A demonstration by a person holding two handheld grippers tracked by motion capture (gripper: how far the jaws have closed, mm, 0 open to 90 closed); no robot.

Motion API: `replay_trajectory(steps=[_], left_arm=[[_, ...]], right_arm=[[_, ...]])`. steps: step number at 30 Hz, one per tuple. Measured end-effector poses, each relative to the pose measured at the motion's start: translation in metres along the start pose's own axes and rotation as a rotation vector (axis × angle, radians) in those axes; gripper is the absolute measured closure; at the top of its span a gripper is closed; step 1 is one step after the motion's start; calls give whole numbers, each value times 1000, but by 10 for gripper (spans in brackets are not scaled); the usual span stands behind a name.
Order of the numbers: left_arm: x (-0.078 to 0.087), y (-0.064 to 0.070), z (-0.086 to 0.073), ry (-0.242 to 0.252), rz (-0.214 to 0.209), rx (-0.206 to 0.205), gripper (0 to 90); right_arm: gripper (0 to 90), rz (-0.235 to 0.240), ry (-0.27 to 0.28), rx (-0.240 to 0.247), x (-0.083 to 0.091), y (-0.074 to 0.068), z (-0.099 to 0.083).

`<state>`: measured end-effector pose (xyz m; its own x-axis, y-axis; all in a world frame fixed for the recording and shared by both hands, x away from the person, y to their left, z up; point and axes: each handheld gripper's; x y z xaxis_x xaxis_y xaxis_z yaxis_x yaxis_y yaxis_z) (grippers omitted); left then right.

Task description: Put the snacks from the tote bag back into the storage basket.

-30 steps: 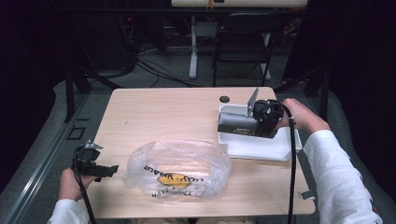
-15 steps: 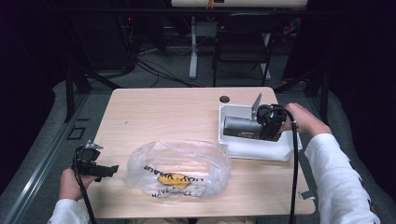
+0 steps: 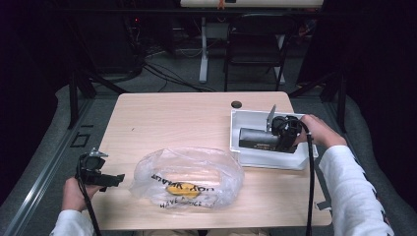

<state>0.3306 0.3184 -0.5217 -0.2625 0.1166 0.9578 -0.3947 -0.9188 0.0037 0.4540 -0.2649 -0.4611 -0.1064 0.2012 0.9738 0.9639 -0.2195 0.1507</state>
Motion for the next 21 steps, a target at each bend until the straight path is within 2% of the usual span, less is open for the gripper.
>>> replay_trajectory(steps=[6,21], left_arm=[[0,0,0,-1,2,1,1],[-1,-1,0,-6,6,2,0]], right_arm=[[423,13,1,-2,-13,-1,2],[423,49,-1,36,-37,-5,7]])
Point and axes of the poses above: each handheld gripper's, and its own axes: x roughly backward along the jaws, z roughly out of its top, y roughly to its right, and after that the axes turned 14 degrees about -y, right-handed
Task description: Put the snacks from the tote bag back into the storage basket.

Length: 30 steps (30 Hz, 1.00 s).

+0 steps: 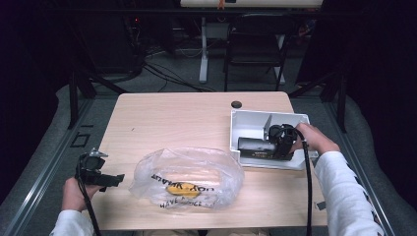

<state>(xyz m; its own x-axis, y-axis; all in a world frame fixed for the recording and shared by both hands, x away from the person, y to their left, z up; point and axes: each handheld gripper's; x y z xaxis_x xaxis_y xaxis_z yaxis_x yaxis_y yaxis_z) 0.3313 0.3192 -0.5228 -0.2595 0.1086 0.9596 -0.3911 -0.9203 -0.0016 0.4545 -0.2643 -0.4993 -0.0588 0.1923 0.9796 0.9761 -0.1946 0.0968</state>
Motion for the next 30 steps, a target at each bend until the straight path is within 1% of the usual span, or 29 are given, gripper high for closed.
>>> replay_trajectory(steps=[7,14,17,18,19,20,22,25,28,30], left_arm=[[-1,0,0,-2,0,2,1],[-1,0,0,-6,1,1,1],[-2,0,0,-6,3,2,1],[-2,0,0,-5,2,0,0],[-2,0,0,-6,3,1,1],[-2,0,0,-6,5,1,1],[-2,0,0,-9,6,-1,1],[-2,1,0,-10,5,-2,1],[-2,1,0,-11,6,-2,1],[-2,1,0,-12,5,-2,1]], right_arm=[[423,17,6,12,-9,-1,1],[423,11,2,36,-14,-4,1],[423,8,-14,42,-17,-5,1],[422,7,-10,40,-18,-6,1],[422,2,-19,51,-18,-5,1],[422,11,-6,40,-20,-6,0],[421,10,-1,41,-22,-6,0],[418,5,-7,38,-23,-6,-1],[407,-1,-26,35,-23,-6,1],[381,-4,-39,20,-24,-6,2]])
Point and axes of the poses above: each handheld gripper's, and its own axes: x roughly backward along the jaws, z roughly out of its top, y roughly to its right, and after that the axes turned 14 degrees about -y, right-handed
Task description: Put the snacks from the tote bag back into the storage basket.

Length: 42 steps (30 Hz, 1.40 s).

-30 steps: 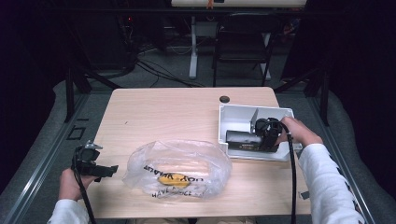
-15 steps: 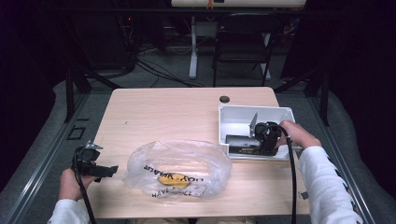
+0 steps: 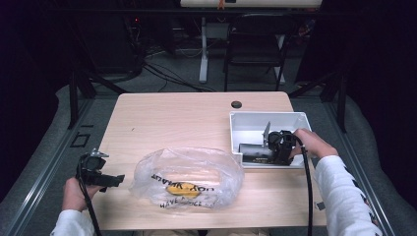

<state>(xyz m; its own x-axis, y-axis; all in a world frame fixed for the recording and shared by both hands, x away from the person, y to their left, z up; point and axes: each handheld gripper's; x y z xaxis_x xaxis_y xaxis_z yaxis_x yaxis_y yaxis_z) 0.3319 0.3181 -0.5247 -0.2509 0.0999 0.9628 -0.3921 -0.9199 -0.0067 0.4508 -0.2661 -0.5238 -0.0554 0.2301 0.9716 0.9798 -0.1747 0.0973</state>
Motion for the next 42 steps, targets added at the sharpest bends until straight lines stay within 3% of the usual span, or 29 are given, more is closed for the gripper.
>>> replay_trajectory(steps=[4,12,15,17,22,23,27,33,42], left_arm=[[0,0,0,0,2,-1,1],[1,0,0,1,-1,-2,1],[1,0,0,8,0,0,1],[1,0,-1,7,0,0,1],[1,0,0,7,0,-4,1],[1,0,0,8,0,-5,1],[2,0,0,7,2,-5,0],[1,0,0,9,1,-5,0],[2,1,-1,11,2,-2,1]], right_arm=[[301,1,-14,-15,1,1,1],[269,24,17,-65,11,2,3],[229,53,42,-104,17,4,3],[199,87,70,-146,22,7,2],[119,109,122,-284,37,8,0],[121,127,138,-290,40,7,-1],[110,131,168,-351,48,-1,-2],[109,98,194,-432,61,-17,-4],[112,58,277,-544,80,-51,-19]])
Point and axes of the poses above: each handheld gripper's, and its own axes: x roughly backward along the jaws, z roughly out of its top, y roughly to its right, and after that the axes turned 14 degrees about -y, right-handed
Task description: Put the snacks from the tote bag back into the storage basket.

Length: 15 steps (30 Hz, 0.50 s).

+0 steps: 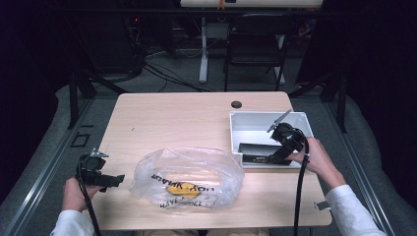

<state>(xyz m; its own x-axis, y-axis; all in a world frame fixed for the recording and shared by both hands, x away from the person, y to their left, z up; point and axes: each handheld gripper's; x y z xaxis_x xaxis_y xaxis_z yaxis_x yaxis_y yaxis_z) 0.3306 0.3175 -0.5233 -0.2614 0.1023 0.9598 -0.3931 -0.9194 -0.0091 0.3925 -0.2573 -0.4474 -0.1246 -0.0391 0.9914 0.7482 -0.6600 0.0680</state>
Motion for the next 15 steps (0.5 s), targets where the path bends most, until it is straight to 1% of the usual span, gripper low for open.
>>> replay_trajectory(steps=[1,2,3,4,6,7,10,11,12,13,15], left_arm=[[0,0,0,1,0,0,1],[0,0,0,0,0,-2,1],[0,0,0,1,0,-3,0],[0,0,0,2,2,-2,1],[1,0,0,3,2,0,1],[1,0,0,3,4,-4,1],[1,1,0,3,3,-3,1],[1,1,0,4,2,-2,1],[1,1,0,4,3,-1,1],[1,1,0,4,3,-2,1],[1,1,0,4,0,-5,1]], right_arm=[[112,-6,10,-7,2,-3,-4],[111,-6,8,-10,5,-5,-8],[111,-1,30,-30,5,-8,-12],[111,-6,33,-20,7,-12,-16],[109,-14,47,-42,8,-18,-25],[110,-12,58,-39,9,-22,-29],[112,-16,87,-62,9,-32,-42],[112,-9,98,-71,8,-35,-46],[111,-21,92,-81,7,-39,-50],[111,-22,88,-76,5,-42,-53],[112,-20,99,-102,2,-48,-61]])
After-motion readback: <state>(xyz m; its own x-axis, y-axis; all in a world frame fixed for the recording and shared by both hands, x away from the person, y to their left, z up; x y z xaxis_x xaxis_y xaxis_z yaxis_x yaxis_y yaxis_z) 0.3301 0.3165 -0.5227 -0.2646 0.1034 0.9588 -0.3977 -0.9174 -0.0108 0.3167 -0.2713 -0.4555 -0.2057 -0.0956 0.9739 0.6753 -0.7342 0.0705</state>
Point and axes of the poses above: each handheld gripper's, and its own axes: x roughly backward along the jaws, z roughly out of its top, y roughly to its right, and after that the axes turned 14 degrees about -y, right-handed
